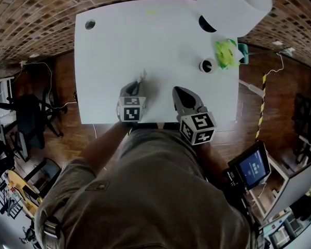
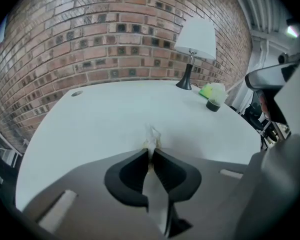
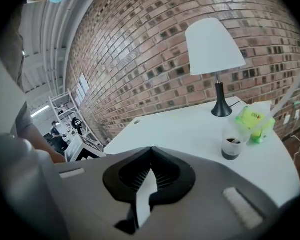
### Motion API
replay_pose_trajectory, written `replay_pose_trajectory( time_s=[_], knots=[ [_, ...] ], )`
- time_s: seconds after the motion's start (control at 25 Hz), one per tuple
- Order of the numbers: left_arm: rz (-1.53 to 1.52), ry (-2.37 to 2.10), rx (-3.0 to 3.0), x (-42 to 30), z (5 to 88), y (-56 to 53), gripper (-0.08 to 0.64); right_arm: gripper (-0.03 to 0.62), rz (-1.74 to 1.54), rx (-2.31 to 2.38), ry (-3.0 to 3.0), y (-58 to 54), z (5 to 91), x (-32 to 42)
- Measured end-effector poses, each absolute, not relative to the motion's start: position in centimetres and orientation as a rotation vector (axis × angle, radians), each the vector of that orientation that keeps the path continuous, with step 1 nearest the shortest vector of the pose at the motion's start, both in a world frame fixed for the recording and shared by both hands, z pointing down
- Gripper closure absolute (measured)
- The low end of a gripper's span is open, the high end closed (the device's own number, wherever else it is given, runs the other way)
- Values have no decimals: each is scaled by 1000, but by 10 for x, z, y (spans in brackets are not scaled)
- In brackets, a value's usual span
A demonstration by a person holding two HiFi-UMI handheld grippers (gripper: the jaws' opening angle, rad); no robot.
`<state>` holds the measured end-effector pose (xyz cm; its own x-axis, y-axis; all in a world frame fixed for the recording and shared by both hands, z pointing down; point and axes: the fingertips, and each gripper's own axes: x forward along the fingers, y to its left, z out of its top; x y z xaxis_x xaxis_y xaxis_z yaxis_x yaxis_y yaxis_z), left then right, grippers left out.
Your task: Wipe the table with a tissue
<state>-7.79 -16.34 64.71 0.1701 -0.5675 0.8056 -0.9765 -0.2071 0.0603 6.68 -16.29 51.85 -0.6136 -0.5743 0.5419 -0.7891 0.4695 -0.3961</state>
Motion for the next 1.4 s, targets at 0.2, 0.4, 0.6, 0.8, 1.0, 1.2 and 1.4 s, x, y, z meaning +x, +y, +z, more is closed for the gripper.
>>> replay_pose_trajectory(
  time_s=[0.2, 0.4, 0.6, 0.8, 1.0, 1.2, 1.4],
  knots=[
    [893, -1388, 1929, -43, 646, -172, 523, 581, 903, 1206, -2364, -163, 519, 86],
    [904, -1299, 2011, 2, 648, -181, 523, 581, 904, 1249, -2344, -164, 519, 106],
    [912, -1227, 2073, 34, 650, -184, 523, 581, 895, 1286, -2324, -164, 520, 121],
    [910, -1211, 2092, 35, 646, -178, 523, 581, 884, 1281, -2329, -165, 519, 121],
    [897, -1235, 2081, 13, 639, -160, 525, 581, 870, 1232, -2366, -163, 514, 99],
    [901, -1261, 2071, -16, 636, -132, 523, 581, 844, 1167, -2408, -153, 509, 71],
    [918, -1250, 2071, -28, 633, -108, 523, 581, 825, 1138, -2423, -139, 501, 57]
  ],
)
